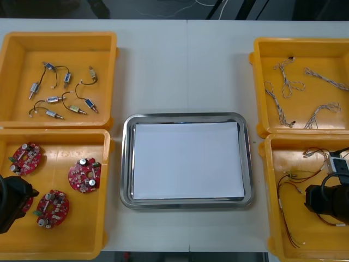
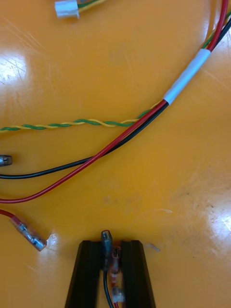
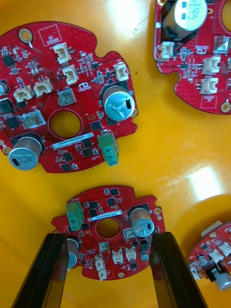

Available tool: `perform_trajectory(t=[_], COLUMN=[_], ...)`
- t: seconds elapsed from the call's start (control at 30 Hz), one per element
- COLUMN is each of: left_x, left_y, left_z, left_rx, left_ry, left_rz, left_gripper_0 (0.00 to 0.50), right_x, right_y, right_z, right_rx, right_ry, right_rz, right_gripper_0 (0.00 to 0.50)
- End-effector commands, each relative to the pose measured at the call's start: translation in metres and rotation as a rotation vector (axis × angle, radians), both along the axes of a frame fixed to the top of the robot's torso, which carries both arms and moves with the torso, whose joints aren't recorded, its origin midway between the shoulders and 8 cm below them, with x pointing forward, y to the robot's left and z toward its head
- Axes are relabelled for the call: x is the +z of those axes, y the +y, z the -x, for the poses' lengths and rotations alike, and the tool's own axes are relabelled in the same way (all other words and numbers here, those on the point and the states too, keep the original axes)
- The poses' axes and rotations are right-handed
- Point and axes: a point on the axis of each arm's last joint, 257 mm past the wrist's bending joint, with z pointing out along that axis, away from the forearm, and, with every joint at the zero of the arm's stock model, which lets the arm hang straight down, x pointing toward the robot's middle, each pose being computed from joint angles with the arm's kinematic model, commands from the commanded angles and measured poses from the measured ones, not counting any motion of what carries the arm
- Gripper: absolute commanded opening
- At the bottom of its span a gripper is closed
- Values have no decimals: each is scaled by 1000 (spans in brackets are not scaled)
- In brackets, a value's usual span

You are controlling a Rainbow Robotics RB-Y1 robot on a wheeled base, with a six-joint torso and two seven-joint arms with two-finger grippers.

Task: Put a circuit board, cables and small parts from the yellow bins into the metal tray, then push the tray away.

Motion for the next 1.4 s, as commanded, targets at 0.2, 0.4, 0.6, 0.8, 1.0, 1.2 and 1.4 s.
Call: perform_trajectory(t=[0.2,0.4,0.6,0.8,1.0,1.2,1.4], left_x=[-27,-33,-41,-46,-51,-54,-55], left_y=[1,1,0,-4,-5,-3,-2], left_z=[21,17,17,18,21,26,27], left_rx=[-61,-61,-69,-79,-84,-86,-88], left_ry=[40,28,36,44,43,48,47], left_rz=[-36,-37,-39,-44,-50,-59,-64], left_gripper_0=[500,500,500,500,500,500,500], right_x=[-4,8,17,38,57,70,84], right_y=[8,2,-1,-3,-7,-5,1], right_z=[3,-6,-4,0,-1,-10,-25], right_rx=[-37,-32,-32,-25,-28,-25,-19], right_ry=[-10,-34,-22,-11,-7,-19,-52], right_rz=[-39,-30,-25,-5,6,3,-4], right_gripper_0=[0,0,0,0,0,0,0])
